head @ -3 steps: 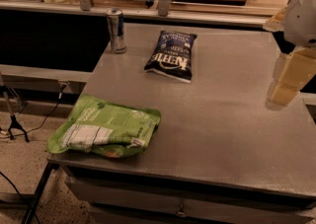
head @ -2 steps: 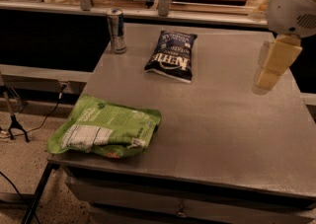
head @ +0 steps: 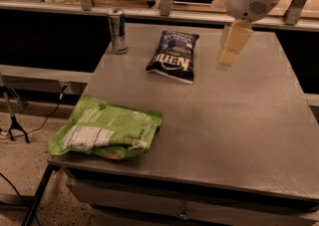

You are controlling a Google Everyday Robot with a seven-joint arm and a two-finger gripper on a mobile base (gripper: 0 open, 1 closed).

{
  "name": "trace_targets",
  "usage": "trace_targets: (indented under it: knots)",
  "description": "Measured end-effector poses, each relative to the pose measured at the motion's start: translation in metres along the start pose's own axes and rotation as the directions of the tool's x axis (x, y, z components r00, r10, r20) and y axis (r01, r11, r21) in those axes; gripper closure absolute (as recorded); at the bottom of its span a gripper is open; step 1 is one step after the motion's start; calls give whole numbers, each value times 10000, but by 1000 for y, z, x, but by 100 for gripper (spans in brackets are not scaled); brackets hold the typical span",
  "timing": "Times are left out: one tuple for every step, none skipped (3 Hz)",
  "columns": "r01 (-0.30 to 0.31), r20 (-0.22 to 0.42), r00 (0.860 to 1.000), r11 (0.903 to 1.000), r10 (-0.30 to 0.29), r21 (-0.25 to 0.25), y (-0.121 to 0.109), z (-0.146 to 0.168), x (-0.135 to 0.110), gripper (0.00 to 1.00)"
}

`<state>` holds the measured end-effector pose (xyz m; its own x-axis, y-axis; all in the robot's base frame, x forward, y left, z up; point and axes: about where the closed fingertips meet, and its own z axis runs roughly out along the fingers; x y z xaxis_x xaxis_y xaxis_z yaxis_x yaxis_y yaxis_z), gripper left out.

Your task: Pick blue chip bag

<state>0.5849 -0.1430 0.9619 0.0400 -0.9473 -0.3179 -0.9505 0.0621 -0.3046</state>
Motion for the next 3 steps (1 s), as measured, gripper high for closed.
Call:
trace_targets:
  knots:
    - [115, 799, 9968, 9993, -88, -343, -23, 38, -17, 0]
    - [-268, 1717, 9843, 9965, 401, -789, -39, 80, -26, 0]
    - [-659, 2336, 9682, 9921, 895, -1071, -45, 103, -36, 0]
